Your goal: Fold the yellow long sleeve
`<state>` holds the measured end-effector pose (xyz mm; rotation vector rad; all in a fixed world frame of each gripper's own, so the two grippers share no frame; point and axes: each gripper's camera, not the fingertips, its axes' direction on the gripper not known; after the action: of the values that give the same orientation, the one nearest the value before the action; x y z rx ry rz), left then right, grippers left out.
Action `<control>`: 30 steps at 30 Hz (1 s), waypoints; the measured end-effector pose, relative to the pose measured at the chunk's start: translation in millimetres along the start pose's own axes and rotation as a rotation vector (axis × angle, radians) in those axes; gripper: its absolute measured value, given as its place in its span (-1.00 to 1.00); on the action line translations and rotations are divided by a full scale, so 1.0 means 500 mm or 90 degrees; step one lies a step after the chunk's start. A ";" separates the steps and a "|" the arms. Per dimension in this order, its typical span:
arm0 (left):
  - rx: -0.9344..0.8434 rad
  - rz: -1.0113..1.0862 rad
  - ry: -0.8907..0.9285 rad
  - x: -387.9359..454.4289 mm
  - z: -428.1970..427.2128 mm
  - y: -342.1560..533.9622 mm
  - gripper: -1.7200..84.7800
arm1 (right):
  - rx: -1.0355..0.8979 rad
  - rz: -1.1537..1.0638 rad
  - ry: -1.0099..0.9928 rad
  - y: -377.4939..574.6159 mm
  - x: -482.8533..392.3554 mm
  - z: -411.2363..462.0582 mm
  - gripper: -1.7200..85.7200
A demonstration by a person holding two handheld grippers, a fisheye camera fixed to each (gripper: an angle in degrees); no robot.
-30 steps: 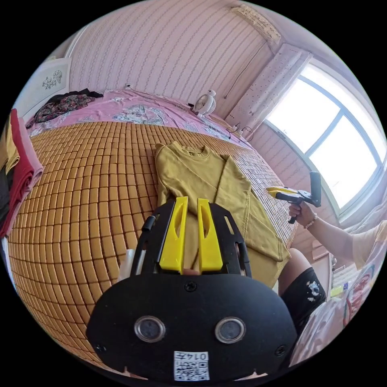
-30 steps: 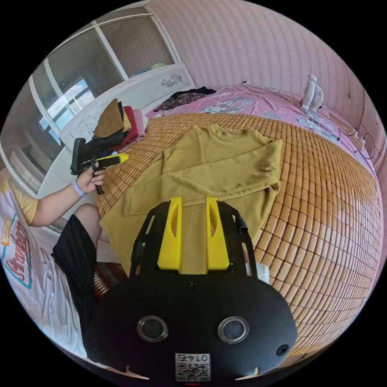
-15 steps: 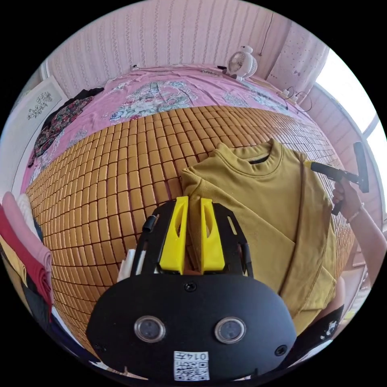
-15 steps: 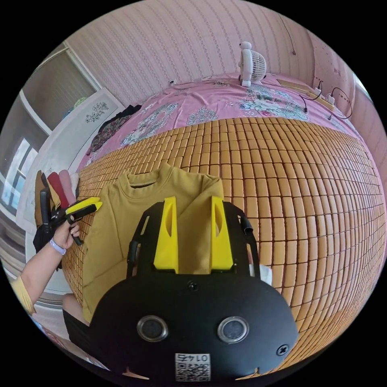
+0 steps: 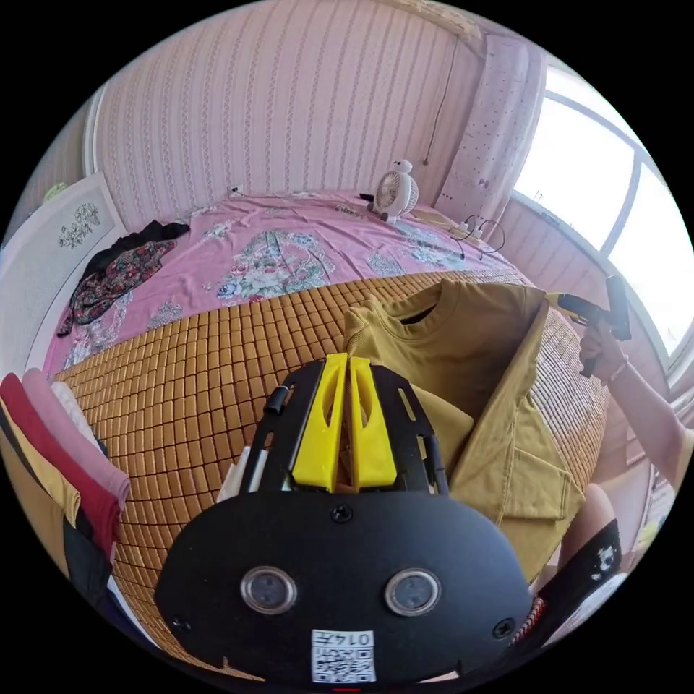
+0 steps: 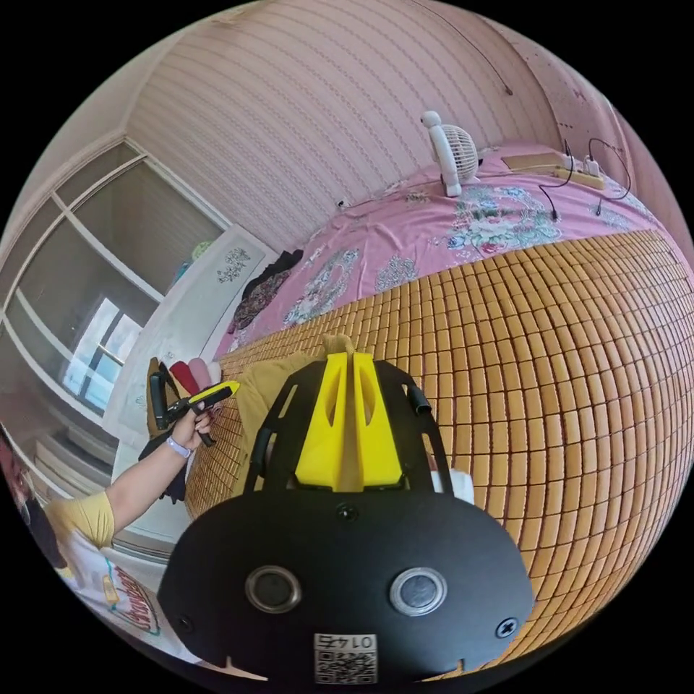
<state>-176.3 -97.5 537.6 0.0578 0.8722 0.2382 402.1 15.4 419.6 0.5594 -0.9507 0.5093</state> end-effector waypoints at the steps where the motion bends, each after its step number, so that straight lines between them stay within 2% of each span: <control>1: 0.029 0.019 0.010 0.009 -0.054 0.031 -0.98 | 0.013 -0.035 -0.019 0.022 -0.022 -0.039 -0.95; 5: 0.075 0.057 0.082 0.036 -0.228 0.219 -0.98 | 0.032 -0.120 -0.060 0.139 -0.074 -0.164 -0.94; 8: 0.019 -0.008 0.165 0.045 -0.275 0.405 -0.98 | -0.018 -0.136 -0.097 0.282 -0.085 -0.240 -0.94; 12: -0.089 -0.120 0.116 0.057 -0.272 0.579 -0.98 | -0.100 -0.028 0.012 0.488 -0.043 -0.253 -0.92; 14: -0.110 -0.209 0.157 0.062 -0.265 0.633 -0.98 | -0.130 0.038 0.035 0.540 -0.024 -0.233 -0.90; 16: -0.100 -0.229 0.192 0.083 -0.259 0.642 -0.98 | -0.148 0.070 0.028 0.567 -0.031 -0.190 -0.87; 20: -0.101 -0.158 0.242 0.195 -0.221 0.603 -0.98 | -0.193 0.020 0.053 0.545 -0.095 -0.094 -0.90; 23: -0.125 -0.059 0.272 0.325 -0.162 0.573 -0.98 | -0.225 -0.114 0.096 0.496 -0.191 0.008 -0.94; 26: -0.142 0.049 0.251 0.452 -0.103 0.566 -0.98 | -0.280 -0.243 0.163 0.429 -0.289 0.139 -0.96; 30: -0.197 0.138 0.191 0.547 -0.049 0.606 -0.98 | -0.381 -0.361 0.147 0.334 -0.382 0.328 -0.97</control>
<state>-81.7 259.0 361.1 -0.1774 1.1196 0.5929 104.6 4.3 367.7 0.1978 -0.6366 -0.2212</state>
